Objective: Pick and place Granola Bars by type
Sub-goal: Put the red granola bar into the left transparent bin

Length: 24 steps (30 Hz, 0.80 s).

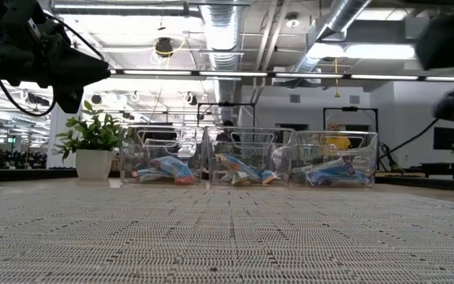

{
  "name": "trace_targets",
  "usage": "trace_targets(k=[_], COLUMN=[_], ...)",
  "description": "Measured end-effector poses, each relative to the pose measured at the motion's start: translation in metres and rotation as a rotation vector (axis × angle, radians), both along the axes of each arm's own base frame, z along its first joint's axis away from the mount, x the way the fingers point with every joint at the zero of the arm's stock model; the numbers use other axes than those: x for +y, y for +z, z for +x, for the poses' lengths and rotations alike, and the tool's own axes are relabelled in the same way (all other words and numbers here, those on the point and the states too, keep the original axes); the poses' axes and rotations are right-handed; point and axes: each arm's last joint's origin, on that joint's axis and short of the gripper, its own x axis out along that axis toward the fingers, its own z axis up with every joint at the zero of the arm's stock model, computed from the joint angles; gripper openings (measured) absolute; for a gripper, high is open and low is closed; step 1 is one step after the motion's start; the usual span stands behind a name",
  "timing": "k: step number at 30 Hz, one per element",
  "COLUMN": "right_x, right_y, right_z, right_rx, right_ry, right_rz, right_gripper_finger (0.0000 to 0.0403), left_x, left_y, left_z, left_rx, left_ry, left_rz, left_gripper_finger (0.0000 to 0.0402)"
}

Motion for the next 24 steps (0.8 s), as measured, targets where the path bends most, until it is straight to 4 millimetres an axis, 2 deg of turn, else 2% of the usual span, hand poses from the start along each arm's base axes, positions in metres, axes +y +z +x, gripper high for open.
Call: trace_targets(k=[5,13,21,24], right_x=[0.021,0.047,0.067,0.070], right_y=[-0.011,-0.013,-0.009,-0.014], right_z=[-0.019,-0.041,-0.054,-0.054], right_rx=[0.043,0.015,-0.071,-0.049], right_ry=[0.137,0.312,0.356,0.332], right_rz=[-0.018,-0.052,-0.030,-0.052], right_gripper_finger=[0.0193,0.0205,0.0207,0.0206], left_x=[0.000,0.000,0.000,0.000], left_y=[0.000,0.000,0.000,0.000], left_z=[0.000,0.000,0.000,0.000], left_rx=[-0.001,-0.001,0.000,0.000], left_ry=[0.000,0.000,0.000,0.000], left_rz=[0.000,0.000,0.000,0.000], left_gripper_finger=[0.0063,0.0063,0.0063,0.0063])
